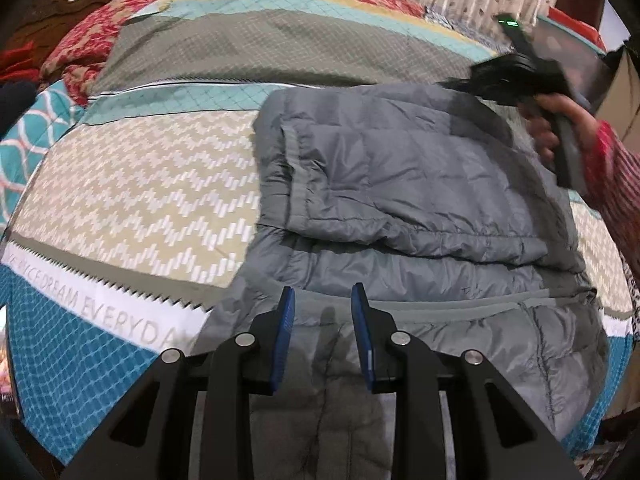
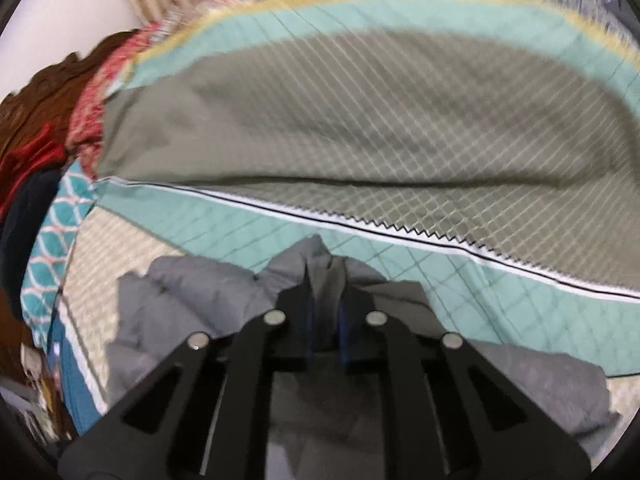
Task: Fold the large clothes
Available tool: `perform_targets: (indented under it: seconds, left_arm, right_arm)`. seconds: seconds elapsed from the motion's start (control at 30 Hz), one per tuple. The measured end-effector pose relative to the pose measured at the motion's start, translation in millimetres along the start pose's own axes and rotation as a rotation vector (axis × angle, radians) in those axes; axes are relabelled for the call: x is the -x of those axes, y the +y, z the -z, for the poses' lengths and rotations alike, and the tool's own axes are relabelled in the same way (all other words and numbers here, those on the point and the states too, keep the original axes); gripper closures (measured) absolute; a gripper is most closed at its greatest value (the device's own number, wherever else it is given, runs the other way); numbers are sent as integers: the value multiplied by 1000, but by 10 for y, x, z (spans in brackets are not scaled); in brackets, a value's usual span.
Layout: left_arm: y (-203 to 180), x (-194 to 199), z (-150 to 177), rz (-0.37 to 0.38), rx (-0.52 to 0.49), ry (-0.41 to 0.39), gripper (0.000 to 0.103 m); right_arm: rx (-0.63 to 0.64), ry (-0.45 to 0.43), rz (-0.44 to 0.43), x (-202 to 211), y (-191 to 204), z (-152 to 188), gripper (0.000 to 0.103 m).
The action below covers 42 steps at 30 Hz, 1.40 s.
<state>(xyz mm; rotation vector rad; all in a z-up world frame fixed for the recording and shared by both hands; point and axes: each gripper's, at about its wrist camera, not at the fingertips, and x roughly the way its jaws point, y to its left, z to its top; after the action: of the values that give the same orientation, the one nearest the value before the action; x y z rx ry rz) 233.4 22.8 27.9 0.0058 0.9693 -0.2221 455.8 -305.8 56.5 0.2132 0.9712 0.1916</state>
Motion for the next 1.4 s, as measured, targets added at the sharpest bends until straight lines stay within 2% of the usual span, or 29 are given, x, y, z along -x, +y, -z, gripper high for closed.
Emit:
perform_targets:
  seconds: [0.1, 0.27, 0.4, 0.47, 0.57, 0.67, 0.9, 1.03, 1.13, 1.2, 1.23, 1.27, 1.33, 1.4]
  left_arm:
    - [74, 234, 74, -14, 28, -21, 52]
    - [307, 593, 237, -51, 78, -43, 52]
    - [493, 941, 399, -79, 112, -76, 52]
    - [557, 1128, 493, -93, 120, -99, 52]
    - [618, 1352, 577, -91, 129, -130, 52]
    - [592, 1539, 638, -79, 119, -162, 52]
    - [244, 1779, 626, -13, 31, -235, 52]
    - [14, 1636, 544, 39, -18, -242, 52]
    - [-189, 1231, 455, 48, -73, -193, 52]
    - [-267, 877, 443, 28, -94, -117, 52]
    - [-279, 609, 454, 17, -97, -53, 52]
    - [-282, 443, 478, 5, -101, -15, 52]
    - [-251, 201, 542, -9, -100, 34, 52]
    - [-195, 127, 614, 12, -74, 50, 52]
  right_arm:
    - [91, -77, 10, 492, 292, 205, 96]
    - [191, -185, -24, 1292, 771, 787, 97]
    - [267, -237, -11, 1770, 1058, 1385, 97]
    - [297, -257, 23, 1956, 1166, 1781, 98]
    - [353, -284, 88, 2116, 1335, 2303, 98]
    - [374, -287, 113, 2194, 1467, 2749, 98]
    - [431, -244, 137, 2184, 1789, 3666, 98]
    - [391, -176, 139, 2021, 1771, 3991, 98]
    - [368, -132, 148, 1864, 1694, 4096, 95]
    - [373, -110, 119, 1844, 1688, 4101, 77]
    - [375, -101, 79, 1883, 1694, 4101, 57]
    - [380, -105, 63, 1926, 1696, 4118, 45]
    - [404, -132, 57, 2079, 1719, 4141, 44]
    - [384, -181, 41, 2337, 1671, 4104, 44]
